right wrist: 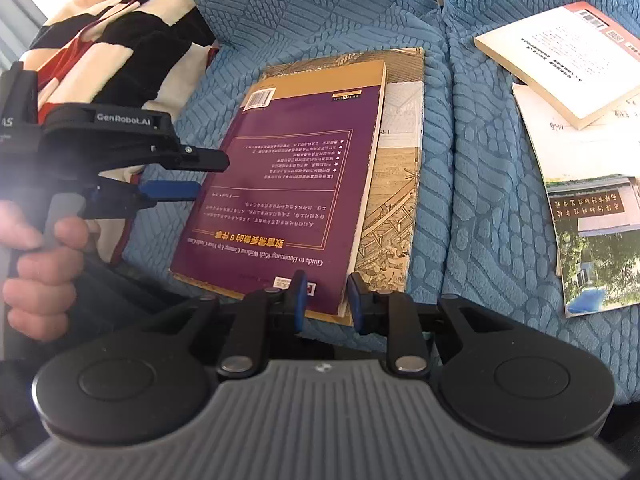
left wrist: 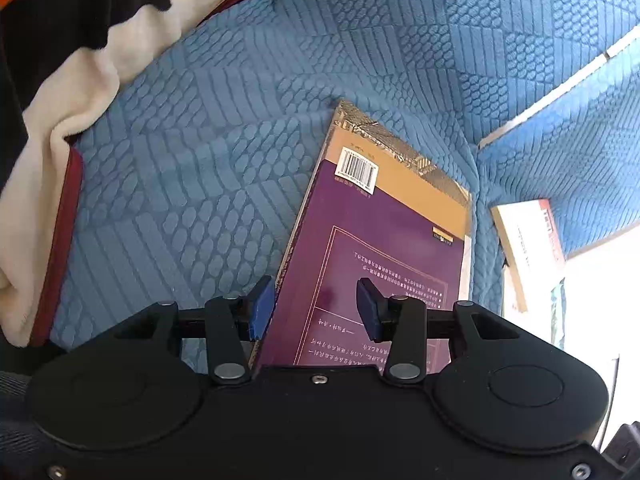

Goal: Organize objects
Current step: 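Lower the purple book onto the painted-cover book and open the left gripper, then withdraw both grippers and move them toward the white book pile, then lower both grippers onto the white book with the orange barcode band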

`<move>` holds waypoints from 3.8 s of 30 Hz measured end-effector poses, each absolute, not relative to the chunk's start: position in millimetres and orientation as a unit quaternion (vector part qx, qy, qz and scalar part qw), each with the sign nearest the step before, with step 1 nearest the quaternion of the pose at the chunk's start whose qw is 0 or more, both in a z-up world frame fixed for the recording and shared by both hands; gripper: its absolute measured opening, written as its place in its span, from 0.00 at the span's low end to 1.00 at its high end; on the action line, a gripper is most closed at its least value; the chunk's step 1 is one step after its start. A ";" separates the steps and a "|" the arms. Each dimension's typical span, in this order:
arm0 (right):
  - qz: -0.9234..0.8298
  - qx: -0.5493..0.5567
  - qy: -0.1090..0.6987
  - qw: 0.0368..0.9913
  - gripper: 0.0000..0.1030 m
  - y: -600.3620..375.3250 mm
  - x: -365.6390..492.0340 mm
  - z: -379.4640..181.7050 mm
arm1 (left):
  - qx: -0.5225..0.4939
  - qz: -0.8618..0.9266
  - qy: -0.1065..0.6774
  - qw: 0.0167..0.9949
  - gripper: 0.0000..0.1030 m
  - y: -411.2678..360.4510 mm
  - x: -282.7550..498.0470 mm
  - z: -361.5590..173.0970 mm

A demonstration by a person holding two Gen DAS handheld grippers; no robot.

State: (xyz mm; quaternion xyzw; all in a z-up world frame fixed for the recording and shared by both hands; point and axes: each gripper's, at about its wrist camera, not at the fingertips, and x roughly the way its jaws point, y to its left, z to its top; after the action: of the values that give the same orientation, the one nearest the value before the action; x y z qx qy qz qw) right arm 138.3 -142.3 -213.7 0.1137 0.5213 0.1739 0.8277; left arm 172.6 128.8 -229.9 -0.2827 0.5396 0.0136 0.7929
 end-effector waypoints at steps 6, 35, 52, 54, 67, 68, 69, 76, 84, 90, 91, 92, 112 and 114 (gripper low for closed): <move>0.174 0.118 0.523 0.826 0.25 -146.0 137.8 -214.5 | -0.286 0.013 0.541 0.791 0.40 128.7 171.4 -228.9; 0.116 0.118 0.348 0.923 0.26 -186.3 90.1 -33.6 | -0.219 -0.065 0.409 0.884 0.44 77.7 107.0 -51.7; 0.064 0.122 0.349 0.927 0.26 -205.4 46.0 -20.0 | -0.183 -0.088 0.370 0.906 0.77 50.5 64.1 -9.0; 0.059 0.123 0.352 0.926 0.26 -207.3 42.1 -22.0 | -0.186 -0.089 0.373 0.905 0.78 49.7 61.7 -9.3; 0.050 0.121 0.356 0.925 0.39 -216.6 26.0 -28.2 | -0.174 -0.100 0.368 0.908 0.99 32.1 46.8 -11.1; 0.049 0.118 0.356 0.926 0.39 -216.8 25.5 -28.2 | -0.171 -0.100 0.367 0.909 0.99 30.8 45.9 -10.7; 0.047 0.117 0.356 0.926 0.39 -217.3 25.1 -28.1 | -0.168 -0.100 0.366 0.910 0.99 29.9 45.4 -10.4; 0.033 0.126 0.349 0.928 0.65 -228.1 21.8 -28.2 | -0.161 -0.097 0.364 0.912 0.99 23.1 43.8 -8.3; 0.022 0.124 0.351 0.928 0.86 -237.3 20.6 -30.3 | -0.154 -0.108 0.369 0.910 0.99 7.4 42.9 -9.9; 0.018 0.117 0.357 0.926 0.86 -244.9 21.0 -33.1 | -0.153 -0.111 0.372 0.909 0.99 -1.9 44.1 -12.4; 0.018 0.116 0.357 0.927 0.86 -245.7 20.7 -33.8 | -0.151 -0.111 0.373 0.908 0.99 -3.9 44.4 -12.4; 0.017 0.117 0.356 0.927 0.86 -247.2 20.1 -34.7 | -0.149 -0.112 0.374 0.908 0.99 -6.0 44.3 -12.8; -0.001 0.119 0.345 0.931 0.86 -290.1 11.2 -51.5 | -0.143 -0.121 0.386 0.903 0.99 -52.0 48.3 -23.5; -0.002 0.119 0.344 0.931 0.86 -293.7 10.1 -53.0 | -0.145 -0.118 0.382 0.905 0.99 -55.3 46.7 -25.3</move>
State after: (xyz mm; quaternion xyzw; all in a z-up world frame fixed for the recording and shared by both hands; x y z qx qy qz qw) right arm 10.1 -293.7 -53.0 0.1193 0.3444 -0.0022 0.9312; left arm 46.7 -55.3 -25.3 -0.1448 0.3816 -0.1182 0.9052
